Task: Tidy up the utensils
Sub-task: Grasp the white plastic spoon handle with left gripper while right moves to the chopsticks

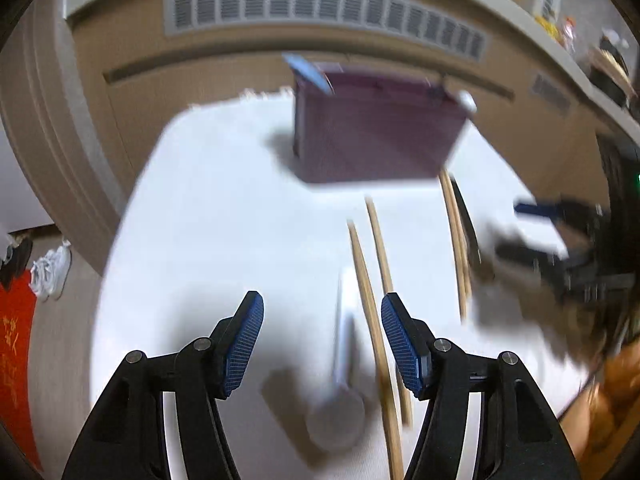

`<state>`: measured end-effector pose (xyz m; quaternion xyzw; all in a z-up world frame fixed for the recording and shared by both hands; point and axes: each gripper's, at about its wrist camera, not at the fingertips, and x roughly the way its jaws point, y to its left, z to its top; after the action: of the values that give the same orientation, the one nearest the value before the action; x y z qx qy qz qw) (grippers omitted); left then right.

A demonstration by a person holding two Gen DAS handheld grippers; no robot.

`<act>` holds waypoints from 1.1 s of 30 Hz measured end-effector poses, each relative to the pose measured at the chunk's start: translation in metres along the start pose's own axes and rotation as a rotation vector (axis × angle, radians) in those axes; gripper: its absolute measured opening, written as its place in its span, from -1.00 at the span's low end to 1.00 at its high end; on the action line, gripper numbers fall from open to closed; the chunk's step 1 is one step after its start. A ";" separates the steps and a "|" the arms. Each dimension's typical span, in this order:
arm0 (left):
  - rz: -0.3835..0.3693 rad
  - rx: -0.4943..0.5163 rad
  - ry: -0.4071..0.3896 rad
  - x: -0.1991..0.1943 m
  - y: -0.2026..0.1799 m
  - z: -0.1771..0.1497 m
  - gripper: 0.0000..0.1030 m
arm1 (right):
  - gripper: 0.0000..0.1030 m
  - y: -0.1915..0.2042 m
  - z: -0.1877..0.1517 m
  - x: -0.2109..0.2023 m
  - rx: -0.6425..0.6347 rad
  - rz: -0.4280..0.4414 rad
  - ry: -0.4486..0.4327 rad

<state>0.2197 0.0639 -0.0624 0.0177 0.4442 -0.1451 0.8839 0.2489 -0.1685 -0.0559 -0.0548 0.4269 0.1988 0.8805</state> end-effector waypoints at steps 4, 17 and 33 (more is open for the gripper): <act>-0.029 0.034 0.049 0.010 -0.014 -0.018 0.18 | 0.68 0.002 -0.008 0.005 0.044 0.044 0.028; -0.001 -0.017 0.059 0.037 -0.009 0.003 -0.71 | 0.68 0.033 -0.003 0.012 -0.002 0.069 0.034; 0.057 -0.228 -0.100 -0.019 0.060 -0.009 -0.75 | -0.42 0.121 0.027 0.063 -0.125 0.210 0.168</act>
<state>0.2186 0.1271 -0.0588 -0.0775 0.4124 -0.0691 0.9050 0.2560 -0.0317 -0.0788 -0.0810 0.4892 0.3107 0.8109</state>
